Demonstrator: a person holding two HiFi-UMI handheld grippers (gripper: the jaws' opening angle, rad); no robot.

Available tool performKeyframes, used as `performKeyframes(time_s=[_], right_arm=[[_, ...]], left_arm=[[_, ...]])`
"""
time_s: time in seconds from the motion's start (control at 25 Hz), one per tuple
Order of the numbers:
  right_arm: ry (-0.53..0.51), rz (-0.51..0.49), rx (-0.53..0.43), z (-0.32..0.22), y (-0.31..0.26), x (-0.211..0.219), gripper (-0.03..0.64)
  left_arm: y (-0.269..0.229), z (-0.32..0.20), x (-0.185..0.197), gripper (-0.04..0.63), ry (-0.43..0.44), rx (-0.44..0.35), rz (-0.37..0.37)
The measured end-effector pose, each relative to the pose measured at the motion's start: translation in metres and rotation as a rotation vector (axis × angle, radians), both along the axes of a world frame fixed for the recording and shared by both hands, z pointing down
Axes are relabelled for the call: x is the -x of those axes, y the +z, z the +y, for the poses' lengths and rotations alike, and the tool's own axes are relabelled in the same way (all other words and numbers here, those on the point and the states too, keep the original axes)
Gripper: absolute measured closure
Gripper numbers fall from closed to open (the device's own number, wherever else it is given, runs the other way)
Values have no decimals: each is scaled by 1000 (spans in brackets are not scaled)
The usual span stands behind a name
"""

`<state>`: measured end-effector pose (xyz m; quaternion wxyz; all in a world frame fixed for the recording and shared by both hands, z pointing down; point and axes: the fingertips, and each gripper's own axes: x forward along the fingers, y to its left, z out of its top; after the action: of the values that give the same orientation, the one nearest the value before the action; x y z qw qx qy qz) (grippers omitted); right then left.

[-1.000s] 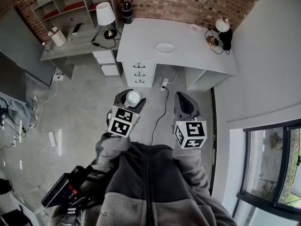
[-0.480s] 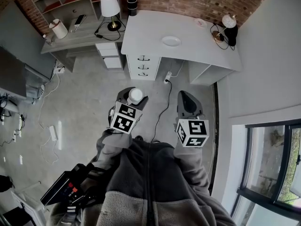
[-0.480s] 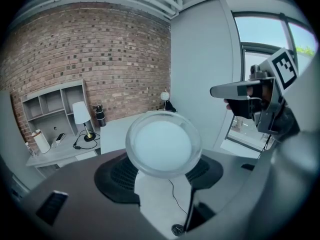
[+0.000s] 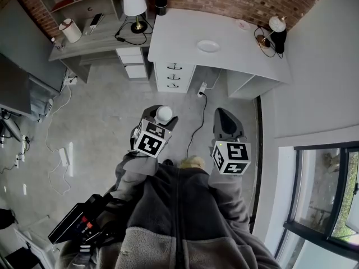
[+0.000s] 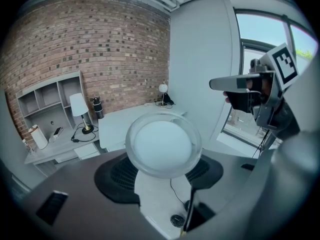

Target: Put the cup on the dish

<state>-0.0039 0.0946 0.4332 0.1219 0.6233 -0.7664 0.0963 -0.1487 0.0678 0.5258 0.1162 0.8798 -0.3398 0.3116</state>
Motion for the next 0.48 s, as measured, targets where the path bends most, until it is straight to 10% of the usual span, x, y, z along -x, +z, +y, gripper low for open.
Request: performKeyframes(time_s=[0.48], right_arm=[[16, 7, 17, -28, 1, -19, 617]], left_arm=[[8, -23, -10, 336, 12, 41, -3]])
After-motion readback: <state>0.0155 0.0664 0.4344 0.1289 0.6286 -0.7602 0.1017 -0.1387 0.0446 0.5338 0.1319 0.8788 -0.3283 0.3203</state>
